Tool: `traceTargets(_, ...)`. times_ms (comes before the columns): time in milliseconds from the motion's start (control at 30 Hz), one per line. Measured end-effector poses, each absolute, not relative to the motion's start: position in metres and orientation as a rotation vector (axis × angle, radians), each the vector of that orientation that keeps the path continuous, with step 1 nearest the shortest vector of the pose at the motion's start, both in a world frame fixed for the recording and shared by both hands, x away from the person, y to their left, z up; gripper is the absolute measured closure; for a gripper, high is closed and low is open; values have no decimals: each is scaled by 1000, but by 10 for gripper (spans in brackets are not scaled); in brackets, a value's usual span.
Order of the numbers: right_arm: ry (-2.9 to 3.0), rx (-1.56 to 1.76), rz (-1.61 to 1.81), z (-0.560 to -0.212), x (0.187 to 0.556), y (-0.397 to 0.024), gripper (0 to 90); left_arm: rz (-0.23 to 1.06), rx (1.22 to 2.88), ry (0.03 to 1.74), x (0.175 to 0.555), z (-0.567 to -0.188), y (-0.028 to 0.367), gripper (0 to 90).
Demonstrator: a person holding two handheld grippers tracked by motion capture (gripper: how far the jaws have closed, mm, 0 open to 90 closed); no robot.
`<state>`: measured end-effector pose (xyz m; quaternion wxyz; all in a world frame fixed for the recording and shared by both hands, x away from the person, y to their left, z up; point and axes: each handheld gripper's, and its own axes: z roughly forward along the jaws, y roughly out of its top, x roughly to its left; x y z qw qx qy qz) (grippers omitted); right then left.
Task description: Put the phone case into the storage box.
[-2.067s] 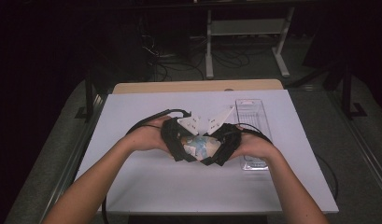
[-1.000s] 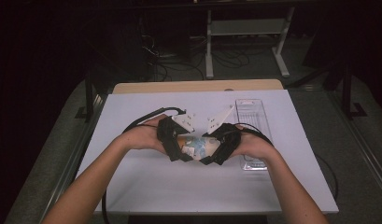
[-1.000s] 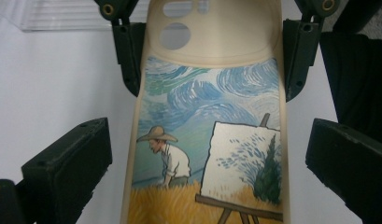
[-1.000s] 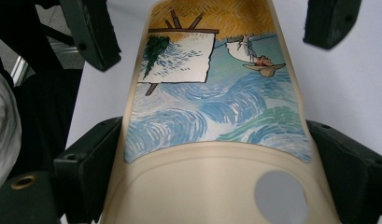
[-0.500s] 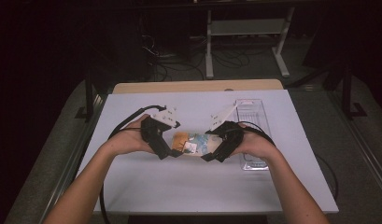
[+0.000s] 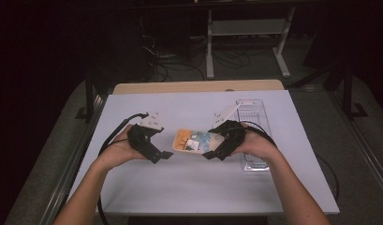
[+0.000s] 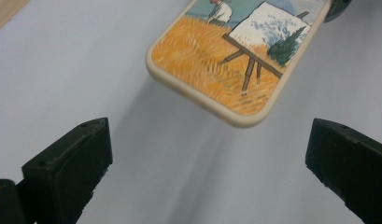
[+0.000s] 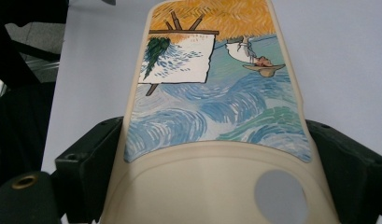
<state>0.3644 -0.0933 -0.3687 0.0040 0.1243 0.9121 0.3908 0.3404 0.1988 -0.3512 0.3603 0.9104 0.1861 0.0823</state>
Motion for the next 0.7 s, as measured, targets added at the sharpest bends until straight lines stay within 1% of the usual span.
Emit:
traceTargets(400, 2831, 534, 1264, -372, 368, -98, 104, 294, 2266, 640, 323, -379, 208, 5)
traceTargets(467, 2825, 554, 1268, -372, 367, -98, 104, 290, 2232, 675, 321, -383, 208, 5)
traceTargets(700, 2787, 622, 1270, -373, 358, -96, 104, 303, 2222, 750, 317, -395, 211, 6)
